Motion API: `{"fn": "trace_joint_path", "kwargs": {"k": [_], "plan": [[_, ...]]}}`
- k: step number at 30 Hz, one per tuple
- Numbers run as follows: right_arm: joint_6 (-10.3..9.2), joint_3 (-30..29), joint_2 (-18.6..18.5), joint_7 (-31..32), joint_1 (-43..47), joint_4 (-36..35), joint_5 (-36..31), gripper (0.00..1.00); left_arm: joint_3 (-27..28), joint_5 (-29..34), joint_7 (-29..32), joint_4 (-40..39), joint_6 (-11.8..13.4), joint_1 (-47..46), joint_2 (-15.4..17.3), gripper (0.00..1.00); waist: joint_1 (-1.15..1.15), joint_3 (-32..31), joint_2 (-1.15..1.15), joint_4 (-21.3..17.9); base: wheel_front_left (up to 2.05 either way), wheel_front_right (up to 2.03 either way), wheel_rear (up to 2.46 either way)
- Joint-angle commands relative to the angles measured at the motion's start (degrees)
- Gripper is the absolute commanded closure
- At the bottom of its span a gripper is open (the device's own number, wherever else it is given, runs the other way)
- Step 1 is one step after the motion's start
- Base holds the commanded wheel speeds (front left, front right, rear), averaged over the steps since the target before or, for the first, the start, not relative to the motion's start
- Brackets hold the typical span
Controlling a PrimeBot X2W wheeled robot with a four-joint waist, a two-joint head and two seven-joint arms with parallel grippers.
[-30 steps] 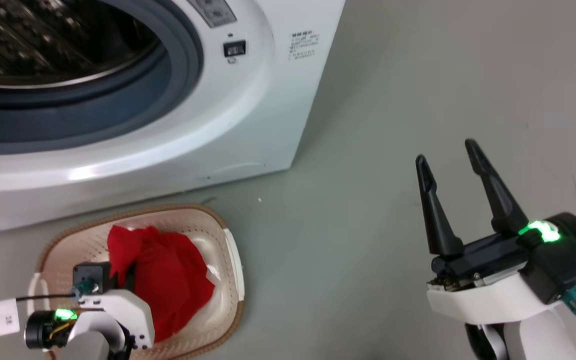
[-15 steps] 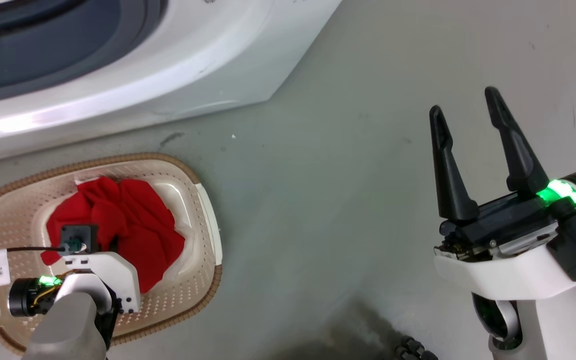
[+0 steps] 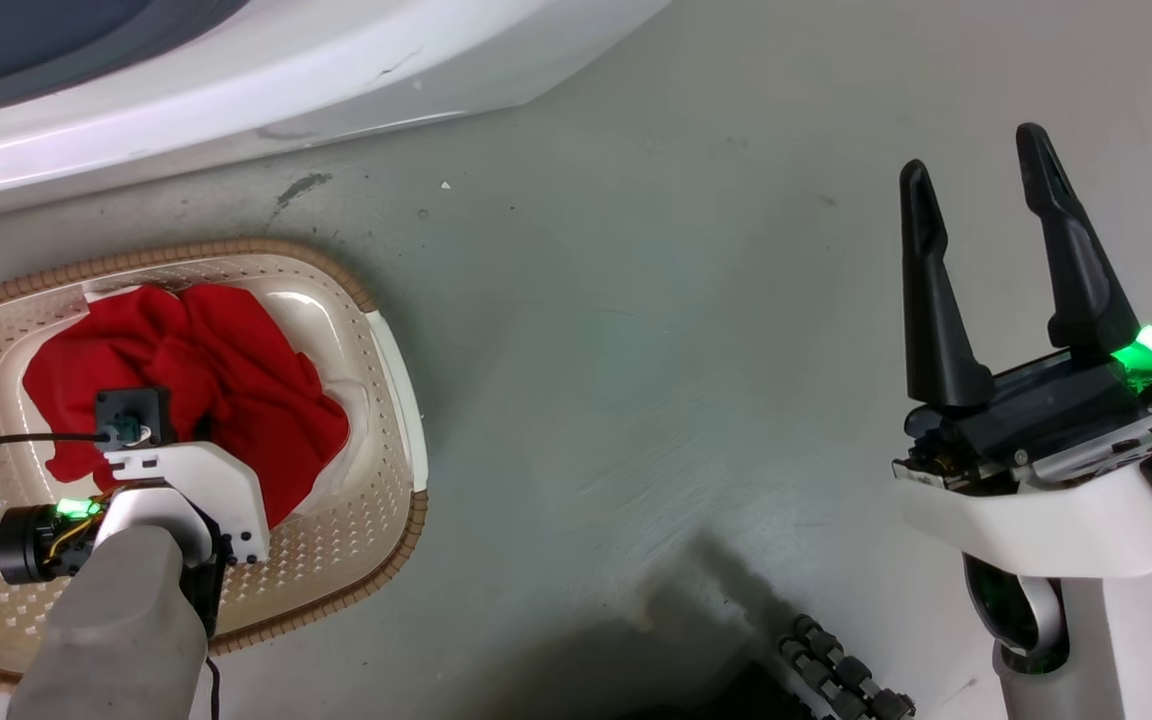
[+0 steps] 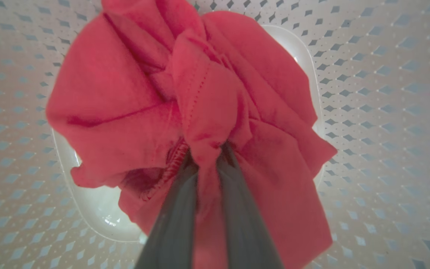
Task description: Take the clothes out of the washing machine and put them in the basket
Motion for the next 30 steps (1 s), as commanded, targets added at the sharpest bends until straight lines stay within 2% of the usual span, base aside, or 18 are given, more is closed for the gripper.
{"fn": "trace_joint_path", "kwargs": {"k": [1, 2, 3, 4, 12, 22, 30], "plan": [[-0.04, -0.1, 0.0, -0.1, -0.8, 0.0, 0.1, 0.00, -0.2, 0.4, -0.2, 0.2, 0.4, -0.9, 0.0, 1.00, -0.01, 0.1, 0.00, 0.2, 0.00, 0.00, 0.00], [-0.04, -0.2, 0.0, -0.1, -0.9, 0.1, 0.1, 0.00, -0.2, 0.3, -0.2, 0.3, 0.6, -1.0, -0.1, 0.86, -0.01, 0.0, 0.00, 0.3, 0.00, 0.00, 0.00], [-0.04, -0.2, 0.0, -0.1, -0.9, 0.2, 0.0, 0.00, -0.3, 0.2, -0.3, 0.3, 0.6, -1.0, -0.2, 0.09, -0.01, -0.2, 0.00, 0.4, 0.00, 0.00, 0.00], [-0.04, -0.2, 0.0, -0.1, -0.9, 0.4, -0.1, 0.00, -0.4, 0.2, -0.5, 0.4, 0.4, -1.0, -0.4, 0.00, -0.01, -0.5, 0.00, 0.5, 0.00, 0.00, 0.00], [-0.04, -0.2, 0.0, -0.1, 1.0, 2.0, -1.4, 0.00, 0.0, -0.8, -1.0, 0.0, 1.1, 2.0, -2.6, 0.00, -0.01, -6.2, 0.00, 2.2, 0.00, 0.00, 0.00], [-0.04, -0.3, 0.0, -0.1, 5.7, 5.2, -3.2, 0.00, 3.1, 2.1, -1.0, -13.9, 4.2, 12.5, -3.5, 0.00, -0.01, -17.1, 0.00, 5.2, 0.00, 0.00, 0.00], [-0.04, -0.7, 0.0, -0.1, 10.0, 6.8, -4.2, 0.00, 8.9, 7.4, -1.0, -29.7, 6.3, 22.5, -4.3, 0.00, -0.01, -24.6, 0.00, 6.8, 0.00, 0.00, 0.00]]}}
